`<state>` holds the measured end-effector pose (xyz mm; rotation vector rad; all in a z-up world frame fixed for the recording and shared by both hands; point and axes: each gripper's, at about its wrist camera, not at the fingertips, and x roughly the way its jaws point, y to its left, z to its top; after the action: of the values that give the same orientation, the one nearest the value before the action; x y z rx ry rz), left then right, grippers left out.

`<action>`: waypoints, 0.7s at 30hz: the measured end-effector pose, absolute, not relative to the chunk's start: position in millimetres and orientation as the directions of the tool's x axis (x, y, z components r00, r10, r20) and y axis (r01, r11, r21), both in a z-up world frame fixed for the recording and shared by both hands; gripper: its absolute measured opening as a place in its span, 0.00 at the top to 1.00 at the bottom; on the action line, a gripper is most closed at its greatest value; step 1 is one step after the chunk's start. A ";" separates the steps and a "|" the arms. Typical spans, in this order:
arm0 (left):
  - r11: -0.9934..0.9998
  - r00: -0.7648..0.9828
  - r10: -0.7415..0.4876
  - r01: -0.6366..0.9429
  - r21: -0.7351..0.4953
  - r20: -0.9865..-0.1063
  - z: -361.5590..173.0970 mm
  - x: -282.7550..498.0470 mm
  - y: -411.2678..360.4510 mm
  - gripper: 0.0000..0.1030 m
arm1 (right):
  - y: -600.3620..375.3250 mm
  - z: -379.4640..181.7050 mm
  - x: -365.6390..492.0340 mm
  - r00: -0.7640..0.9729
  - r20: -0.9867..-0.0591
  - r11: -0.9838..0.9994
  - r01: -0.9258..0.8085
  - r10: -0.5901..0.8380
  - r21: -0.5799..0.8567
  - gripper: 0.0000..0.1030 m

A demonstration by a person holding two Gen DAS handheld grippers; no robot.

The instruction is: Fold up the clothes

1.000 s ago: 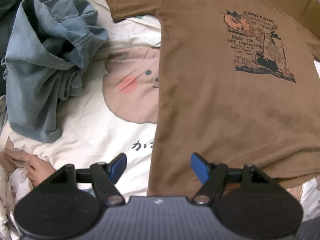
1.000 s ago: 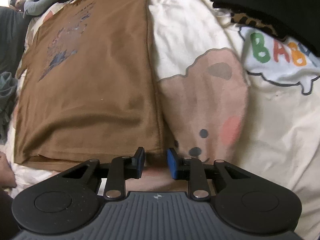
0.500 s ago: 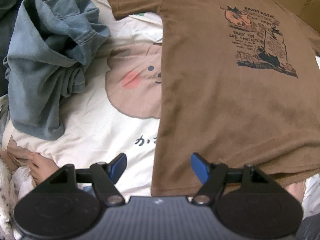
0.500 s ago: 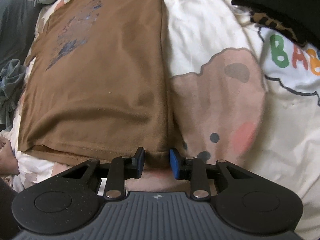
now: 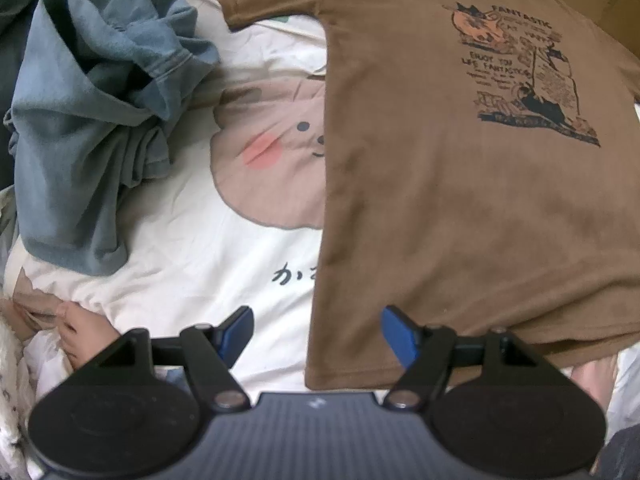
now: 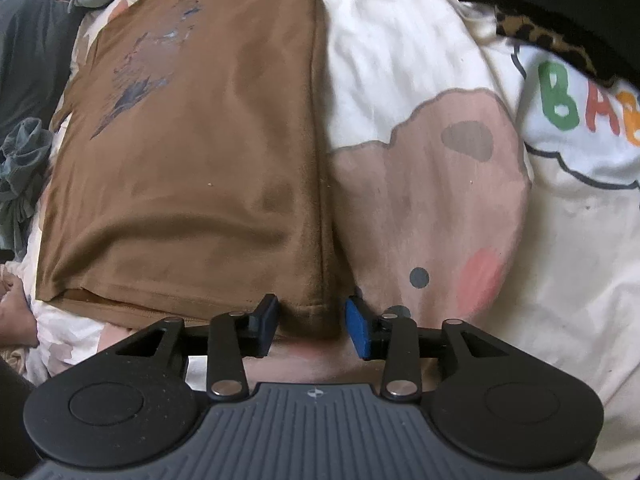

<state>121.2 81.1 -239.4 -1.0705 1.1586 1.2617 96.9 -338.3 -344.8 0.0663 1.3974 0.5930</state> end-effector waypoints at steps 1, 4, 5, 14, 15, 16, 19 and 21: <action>0.038 -0.032 0.124 -0.999 0.037 -0.992 -240.0 120.6 80.7 0.29 | -339.4 -346.2 98.3 0.051 -0.900 0.854 -0.342 0.433 0.391 0.57; 0.038 -0.033 0.120 -0.999 0.038 -0.992 -242.1 118.2 80.0 0.29 | -341.3 -348.4 101.1 0.042 -0.892 0.849 -0.332 0.449 0.411 0.57; 0.036 -0.031 0.118 -0.999 0.036 -0.993 -242.8 117.4 79.6 0.29 | -341.4 -348.7 101.9 0.037 -0.891 0.846 -0.333 0.453 0.417 0.58; 0.056 -0.026 0.100 -0.998 0.032 -0.995 -250.9 115.4 78.4 0.29 | -339.1 -346.9 105.5 -0.004 -0.880 0.822 -0.355 0.475 0.445 0.91; 0.056 -0.024 0.100 -0.998 0.030 -0.995 -251.5 115.5 78.6 0.29 | -338.5 -344.7 105.4 -0.005 -0.880 0.821 -0.358 0.475 0.445 0.91; 0.051 -0.019 0.099 -0.998 0.024 -0.995 -252.2 114.6 78.6 0.29 | -337.8 -342.5 105.1 -0.004 -0.881 0.821 -0.360 0.474 0.443 0.92; 0.036 -0.007 0.097 -0.999 0.010 -0.995 -255.0 110.4 78.9 0.29 | -335.5 -335.1 102.8 0.002 -0.888 0.829 -0.359 0.459 0.428 0.97; 0.032 0.000 0.094 -0.999 0.003 -0.996 -257.3 108.0 78.8 0.30 | -334.5 -328.6 101.4 0.011 -0.892 0.835 -0.357 0.452 0.418 0.97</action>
<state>108.0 78.8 -257.3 -1.1157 1.1562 1.2301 101.4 -334.5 -328.6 0.0816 1.4266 0.6321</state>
